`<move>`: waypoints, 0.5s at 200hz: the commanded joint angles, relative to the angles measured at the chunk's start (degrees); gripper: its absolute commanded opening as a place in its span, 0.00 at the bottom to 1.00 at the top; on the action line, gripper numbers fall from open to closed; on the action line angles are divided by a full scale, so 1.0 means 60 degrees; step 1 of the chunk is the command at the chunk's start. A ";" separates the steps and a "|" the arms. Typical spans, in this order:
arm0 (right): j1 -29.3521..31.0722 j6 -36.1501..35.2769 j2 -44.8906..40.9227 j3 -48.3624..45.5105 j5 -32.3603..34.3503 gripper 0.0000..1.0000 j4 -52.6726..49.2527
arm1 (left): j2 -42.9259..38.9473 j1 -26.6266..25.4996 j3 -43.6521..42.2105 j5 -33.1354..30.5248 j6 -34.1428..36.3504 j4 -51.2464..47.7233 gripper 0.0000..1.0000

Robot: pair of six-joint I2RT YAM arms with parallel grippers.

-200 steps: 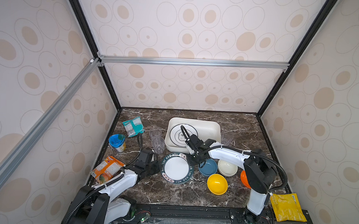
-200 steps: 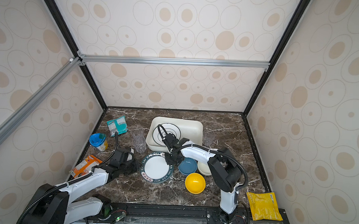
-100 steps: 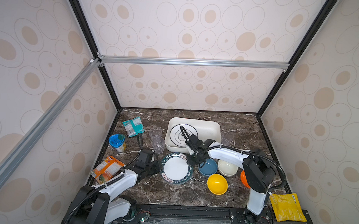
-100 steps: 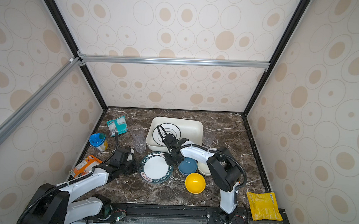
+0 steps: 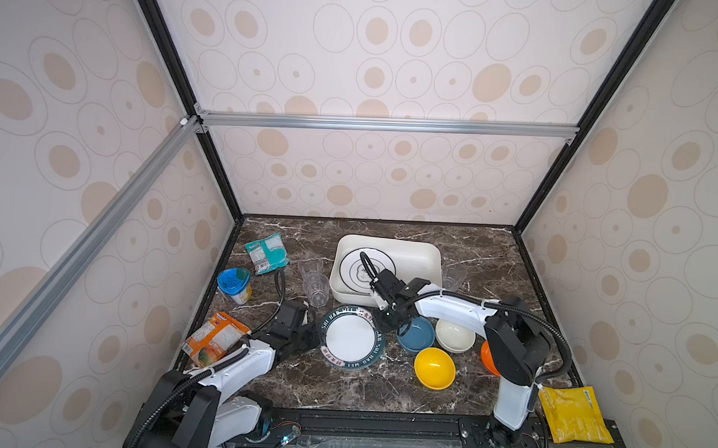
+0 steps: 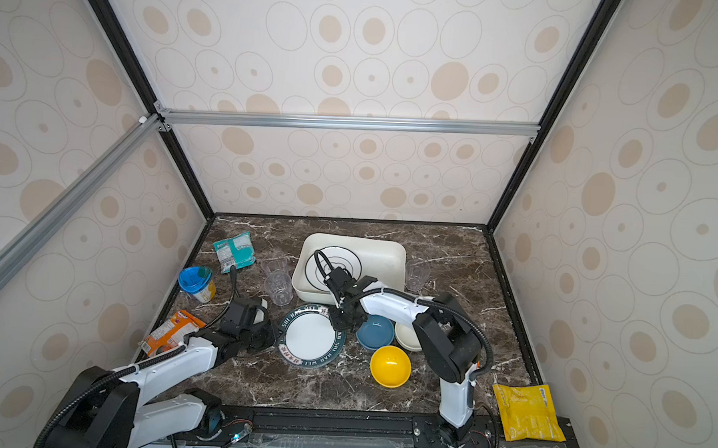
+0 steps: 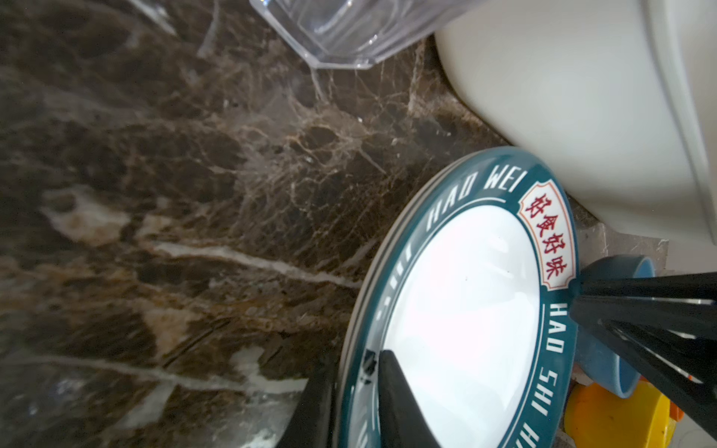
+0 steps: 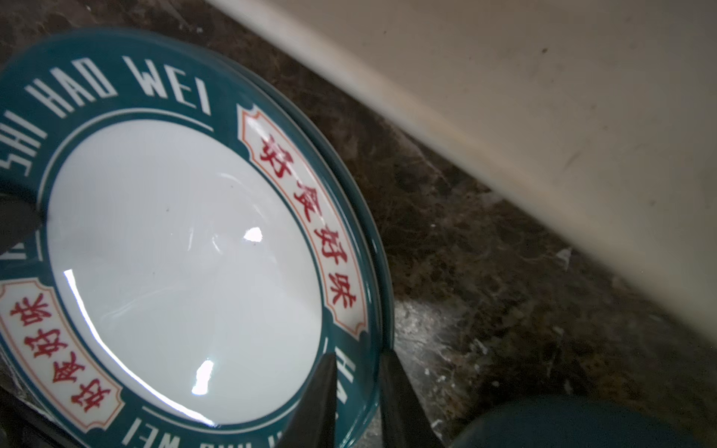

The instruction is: Place the mixed dishes into the plastic bin

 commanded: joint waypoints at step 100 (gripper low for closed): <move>0.0141 -0.0249 0.0563 0.0375 -0.0553 0.13 -0.0175 | -0.0130 -0.0070 0.0027 -0.0079 -0.0177 -0.0061 0.20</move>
